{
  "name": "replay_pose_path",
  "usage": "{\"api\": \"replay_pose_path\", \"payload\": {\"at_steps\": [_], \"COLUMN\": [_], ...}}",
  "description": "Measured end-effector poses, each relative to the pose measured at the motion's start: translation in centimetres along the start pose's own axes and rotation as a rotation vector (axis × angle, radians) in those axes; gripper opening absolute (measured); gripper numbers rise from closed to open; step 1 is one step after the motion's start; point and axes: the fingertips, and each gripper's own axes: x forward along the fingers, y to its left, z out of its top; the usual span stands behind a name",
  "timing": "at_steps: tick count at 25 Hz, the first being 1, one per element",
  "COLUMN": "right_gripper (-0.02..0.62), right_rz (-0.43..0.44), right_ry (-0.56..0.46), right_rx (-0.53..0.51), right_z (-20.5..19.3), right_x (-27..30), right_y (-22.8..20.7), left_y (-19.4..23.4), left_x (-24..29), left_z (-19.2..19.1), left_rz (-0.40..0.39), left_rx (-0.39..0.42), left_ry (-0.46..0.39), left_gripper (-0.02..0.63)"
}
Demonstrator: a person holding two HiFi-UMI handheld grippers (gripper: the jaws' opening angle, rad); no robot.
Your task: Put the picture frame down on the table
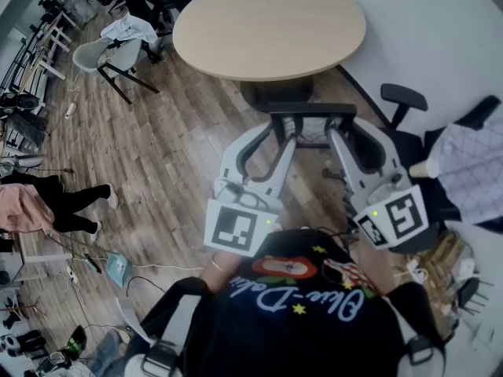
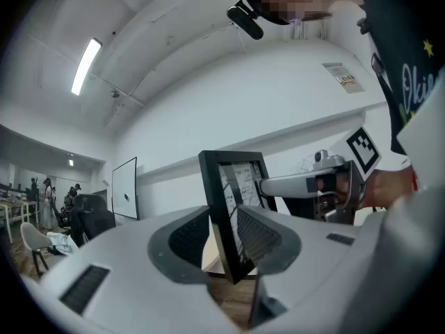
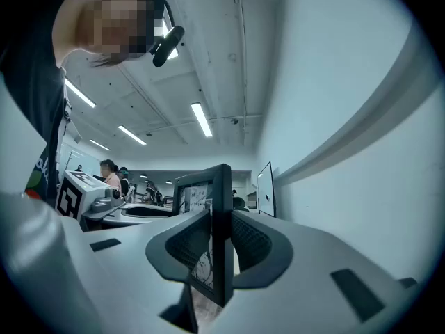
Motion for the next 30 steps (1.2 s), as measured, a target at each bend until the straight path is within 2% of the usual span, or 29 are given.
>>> {"api": "replay_pose_path", "payload": {"at_steps": [11, 17, 26, 30], "right_gripper": [0.069, 0.069, 0.069, 0.069], "right_rz": [0.011, 0.011, 0.003, 0.009], "right_ry": [-0.016, -0.007, -0.014, -0.011], "right_rx": [0.026, 0.035, 0.049, 0.048], "right_z": [-0.1, -0.3, -0.5, -0.7], "right_x": [-0.2, -1.2, -3.3, -4.0], "right_y": [0.0, -0.6, -1.8, -1.7], "left_y": [-0.2, -1.3, -3.5, -4.2], "left_x": [-0.1, 0.2, 0.8, 0.6], "left_z": [0.0, 0.0, 0.3, 0.2], "left_rz": [0.006, 0.010, 0.003, 0.016], "left_rx": [0.013, 0.002, 0.030, 0.008], "left_ry": [0.012, 0.020, 0.026, 0.028], "left_gripper": [0.109, 0.109, 0.109, 0.109]}}
